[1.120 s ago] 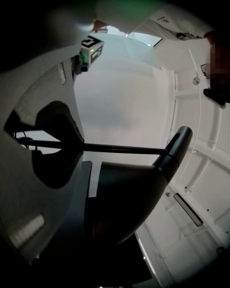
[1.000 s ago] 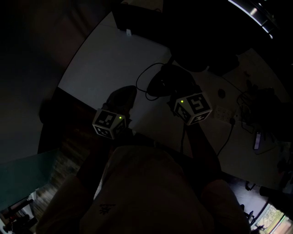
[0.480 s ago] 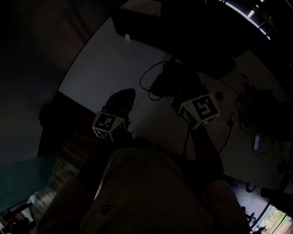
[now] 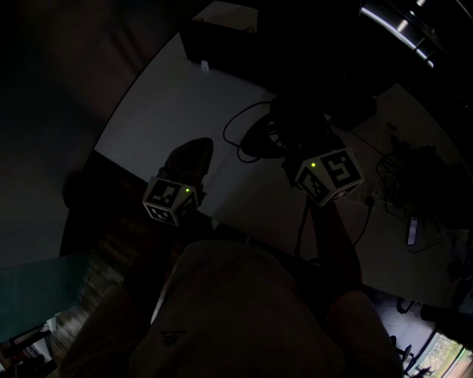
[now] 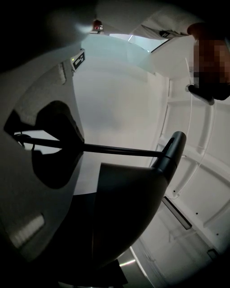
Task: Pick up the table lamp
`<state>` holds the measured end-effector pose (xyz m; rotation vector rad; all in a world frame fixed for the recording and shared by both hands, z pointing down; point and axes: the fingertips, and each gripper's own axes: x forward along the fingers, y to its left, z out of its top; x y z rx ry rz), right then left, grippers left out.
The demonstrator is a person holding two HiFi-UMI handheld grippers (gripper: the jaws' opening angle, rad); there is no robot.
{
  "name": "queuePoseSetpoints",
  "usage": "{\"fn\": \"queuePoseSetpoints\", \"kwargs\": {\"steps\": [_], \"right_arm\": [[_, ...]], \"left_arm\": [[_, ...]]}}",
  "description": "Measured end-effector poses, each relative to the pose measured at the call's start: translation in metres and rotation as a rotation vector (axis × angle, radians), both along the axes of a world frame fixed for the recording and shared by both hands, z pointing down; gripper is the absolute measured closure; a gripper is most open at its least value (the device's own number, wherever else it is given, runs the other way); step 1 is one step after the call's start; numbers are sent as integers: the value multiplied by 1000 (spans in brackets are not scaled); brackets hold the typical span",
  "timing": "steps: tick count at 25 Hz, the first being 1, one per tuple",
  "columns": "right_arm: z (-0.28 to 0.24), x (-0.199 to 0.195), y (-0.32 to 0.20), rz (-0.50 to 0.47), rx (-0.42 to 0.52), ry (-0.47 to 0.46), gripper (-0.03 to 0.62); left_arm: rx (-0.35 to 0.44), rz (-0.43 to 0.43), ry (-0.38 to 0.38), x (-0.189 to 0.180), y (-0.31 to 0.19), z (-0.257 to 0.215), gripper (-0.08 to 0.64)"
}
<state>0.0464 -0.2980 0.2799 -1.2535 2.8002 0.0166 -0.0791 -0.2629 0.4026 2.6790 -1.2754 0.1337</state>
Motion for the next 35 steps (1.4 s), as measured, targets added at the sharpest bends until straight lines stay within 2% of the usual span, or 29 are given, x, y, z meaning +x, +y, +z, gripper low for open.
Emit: {"fn": "queuePoseSetpoints", "kwargs": {"steps": [8,14,21,35], "right_arm": [[-14,2,0,-4,36,4,555],[-33,-2,5,-1,38,-7,555],[-32,4,4,6,50,3,555],[-22,0,3,8,20,1,554]], "left_arm": [[94,-5,-15,-7,-14,-38,561],[133,-14,-7,-14,-17,-60,561],[147,-10,-3,-15,-23,-76,561],[134,-13,-8,-16,-22,-69,561]]}}
